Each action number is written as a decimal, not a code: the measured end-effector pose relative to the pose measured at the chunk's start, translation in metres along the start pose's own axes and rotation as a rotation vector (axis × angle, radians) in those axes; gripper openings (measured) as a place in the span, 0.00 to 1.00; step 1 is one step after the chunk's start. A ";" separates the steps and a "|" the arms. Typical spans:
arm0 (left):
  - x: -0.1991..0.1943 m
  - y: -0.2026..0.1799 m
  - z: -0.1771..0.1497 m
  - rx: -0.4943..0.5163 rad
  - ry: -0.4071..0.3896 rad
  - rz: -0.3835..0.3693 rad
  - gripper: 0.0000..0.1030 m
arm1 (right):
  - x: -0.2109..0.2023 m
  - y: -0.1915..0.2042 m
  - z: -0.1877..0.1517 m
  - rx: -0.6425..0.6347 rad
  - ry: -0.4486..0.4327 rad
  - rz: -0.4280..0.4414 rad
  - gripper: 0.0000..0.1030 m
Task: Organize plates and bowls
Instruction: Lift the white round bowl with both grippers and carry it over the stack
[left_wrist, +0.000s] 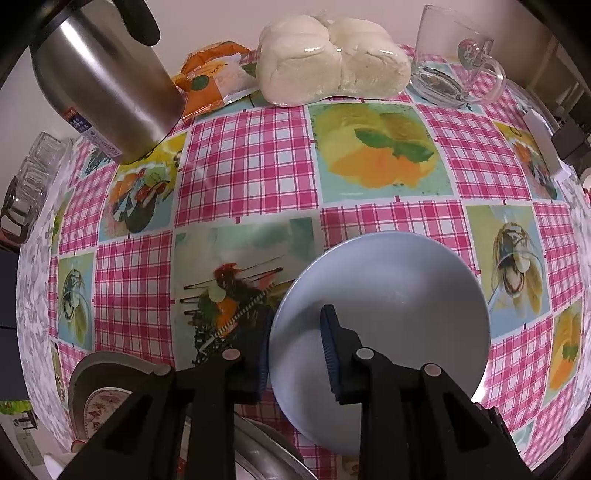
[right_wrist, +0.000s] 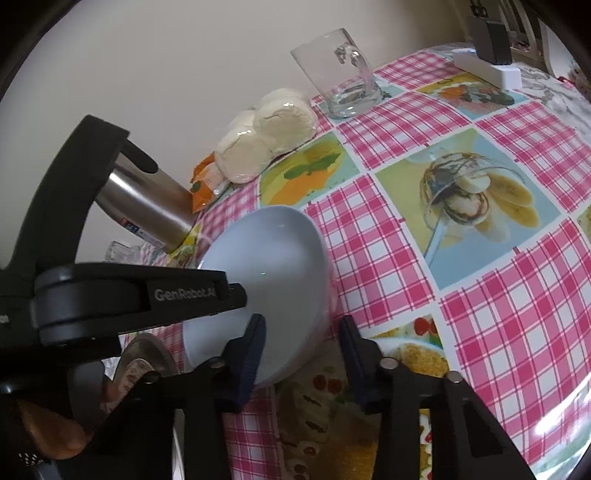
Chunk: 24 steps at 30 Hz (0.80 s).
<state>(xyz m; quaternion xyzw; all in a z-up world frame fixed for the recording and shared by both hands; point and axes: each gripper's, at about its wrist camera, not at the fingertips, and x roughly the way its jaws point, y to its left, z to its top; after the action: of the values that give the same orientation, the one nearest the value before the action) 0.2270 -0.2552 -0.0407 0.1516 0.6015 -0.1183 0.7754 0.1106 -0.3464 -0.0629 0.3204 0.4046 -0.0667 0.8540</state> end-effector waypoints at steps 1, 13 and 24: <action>0.000 0.001 0.000 -0.002 0.000 -0.001 0.25 | 0.000 0.001 0.000 -0.004 0.000 -0.004 0.38; -0.010 -0.010 -0.006 0.011 -0.015 -0.039 0.20 | -0.009 -0.008 0.002 0.012 -0.009 -0.022 0.36; -0.067 -0.007 -0.028 0.010 -0.115 -0.108 0.20 | -0.056 0.008 0.010 -0.060 -0.074 -0.031 0.37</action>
<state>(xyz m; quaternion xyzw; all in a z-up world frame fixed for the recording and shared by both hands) 0.1827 -0.2513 0.0176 0.1160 0.5626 -0.1715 0.8004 0.0826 -0.3540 -0.0134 0.2857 0.3792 -0.0795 0.8765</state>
